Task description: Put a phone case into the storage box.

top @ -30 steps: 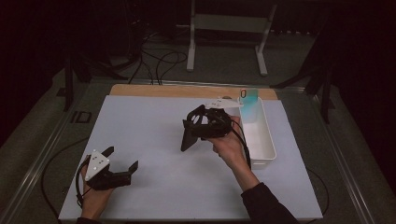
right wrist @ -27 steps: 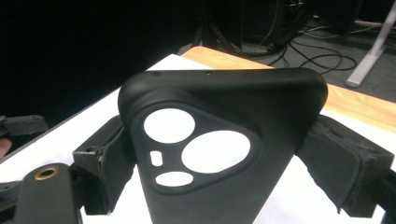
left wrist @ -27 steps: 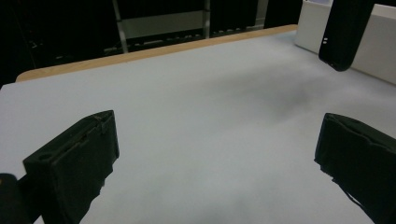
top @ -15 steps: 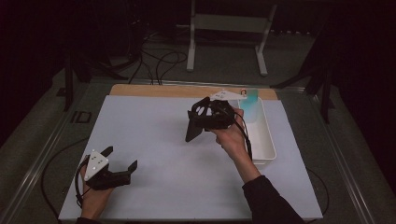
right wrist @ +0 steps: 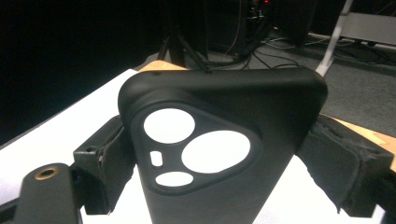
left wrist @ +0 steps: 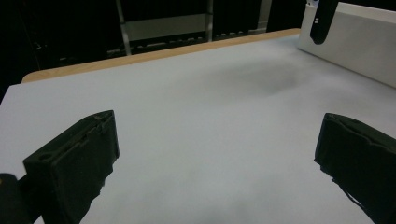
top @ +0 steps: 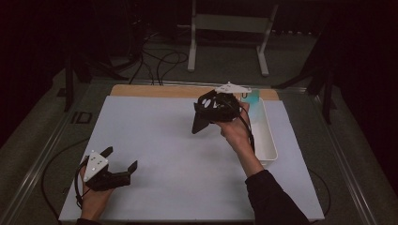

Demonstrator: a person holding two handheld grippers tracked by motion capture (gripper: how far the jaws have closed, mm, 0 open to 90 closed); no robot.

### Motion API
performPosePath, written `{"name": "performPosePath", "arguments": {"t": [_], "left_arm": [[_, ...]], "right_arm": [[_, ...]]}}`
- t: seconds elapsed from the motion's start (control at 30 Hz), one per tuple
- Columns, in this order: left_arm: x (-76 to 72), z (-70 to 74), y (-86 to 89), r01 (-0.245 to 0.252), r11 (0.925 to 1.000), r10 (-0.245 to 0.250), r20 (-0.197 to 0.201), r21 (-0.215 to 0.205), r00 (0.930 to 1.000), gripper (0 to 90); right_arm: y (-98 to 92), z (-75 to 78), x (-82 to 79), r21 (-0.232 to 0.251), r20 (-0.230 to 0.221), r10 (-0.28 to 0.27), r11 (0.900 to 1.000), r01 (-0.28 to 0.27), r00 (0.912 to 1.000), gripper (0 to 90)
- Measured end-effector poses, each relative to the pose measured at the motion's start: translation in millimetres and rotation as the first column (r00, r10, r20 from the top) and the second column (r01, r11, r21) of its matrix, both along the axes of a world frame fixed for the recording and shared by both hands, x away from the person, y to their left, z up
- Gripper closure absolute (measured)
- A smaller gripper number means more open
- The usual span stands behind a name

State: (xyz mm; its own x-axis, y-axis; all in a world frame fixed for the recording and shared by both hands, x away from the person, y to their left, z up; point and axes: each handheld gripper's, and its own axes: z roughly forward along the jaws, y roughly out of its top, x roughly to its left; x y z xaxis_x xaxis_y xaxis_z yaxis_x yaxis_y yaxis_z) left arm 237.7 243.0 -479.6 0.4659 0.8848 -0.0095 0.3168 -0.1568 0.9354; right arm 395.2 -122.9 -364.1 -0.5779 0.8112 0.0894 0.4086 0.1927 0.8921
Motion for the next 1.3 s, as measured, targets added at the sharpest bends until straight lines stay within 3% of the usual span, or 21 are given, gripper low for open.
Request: {"name": "performPosePath", "arguments": {"t": [0.73,1.3], "left_arm": [[0.2,-0.5,-1.0,0.002,1.0,-0.002,-0.002,0.004,1.0,0.3],[0.4,-1.2,-2.5,0.005,1.0,-0.005,-0.005,0.007,1.0,0.3]], "right_arm": [[-29.1,12.0,26.3,-0.032,0.051,-0.096,0.995,0.098,0.994,14.9],[-48.8,15.8,39.9,-0.052,0.055,-0.172,0.983,0.175,0.9836,14.9]]}}
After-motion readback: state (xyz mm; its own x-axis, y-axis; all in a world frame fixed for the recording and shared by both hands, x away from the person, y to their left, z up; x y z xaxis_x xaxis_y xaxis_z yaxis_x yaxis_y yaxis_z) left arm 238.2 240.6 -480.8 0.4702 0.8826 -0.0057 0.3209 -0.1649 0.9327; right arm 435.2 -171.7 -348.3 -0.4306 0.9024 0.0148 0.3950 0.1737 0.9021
